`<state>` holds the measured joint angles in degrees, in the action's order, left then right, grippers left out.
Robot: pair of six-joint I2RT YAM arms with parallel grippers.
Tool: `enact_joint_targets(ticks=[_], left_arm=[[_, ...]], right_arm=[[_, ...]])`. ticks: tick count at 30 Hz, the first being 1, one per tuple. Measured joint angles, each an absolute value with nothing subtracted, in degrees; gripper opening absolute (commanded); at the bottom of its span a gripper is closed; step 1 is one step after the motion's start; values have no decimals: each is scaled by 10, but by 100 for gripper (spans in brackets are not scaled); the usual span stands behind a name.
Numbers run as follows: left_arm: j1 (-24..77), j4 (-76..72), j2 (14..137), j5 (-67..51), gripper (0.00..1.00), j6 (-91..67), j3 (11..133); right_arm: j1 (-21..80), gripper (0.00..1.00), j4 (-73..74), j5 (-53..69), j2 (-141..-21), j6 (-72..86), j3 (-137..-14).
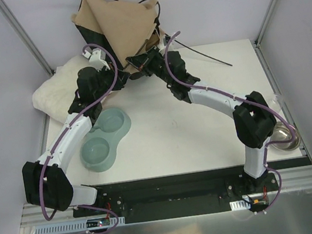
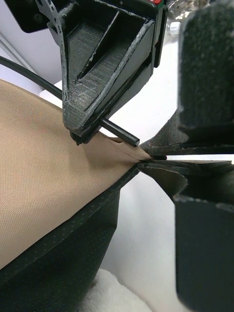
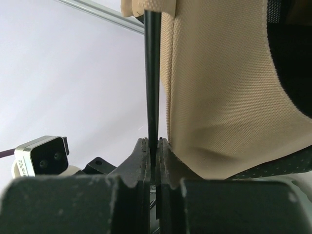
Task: Set up the pet tent
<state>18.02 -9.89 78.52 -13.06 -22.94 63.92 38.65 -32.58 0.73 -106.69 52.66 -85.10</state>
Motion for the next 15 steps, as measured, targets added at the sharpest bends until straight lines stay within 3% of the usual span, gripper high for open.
enact_joint_targets(ticks=[15], left_arm=[[174,-93,795,-137,0,-234,642]], right_arm=[[386,0,-326,-11,-1067,582,-836]])
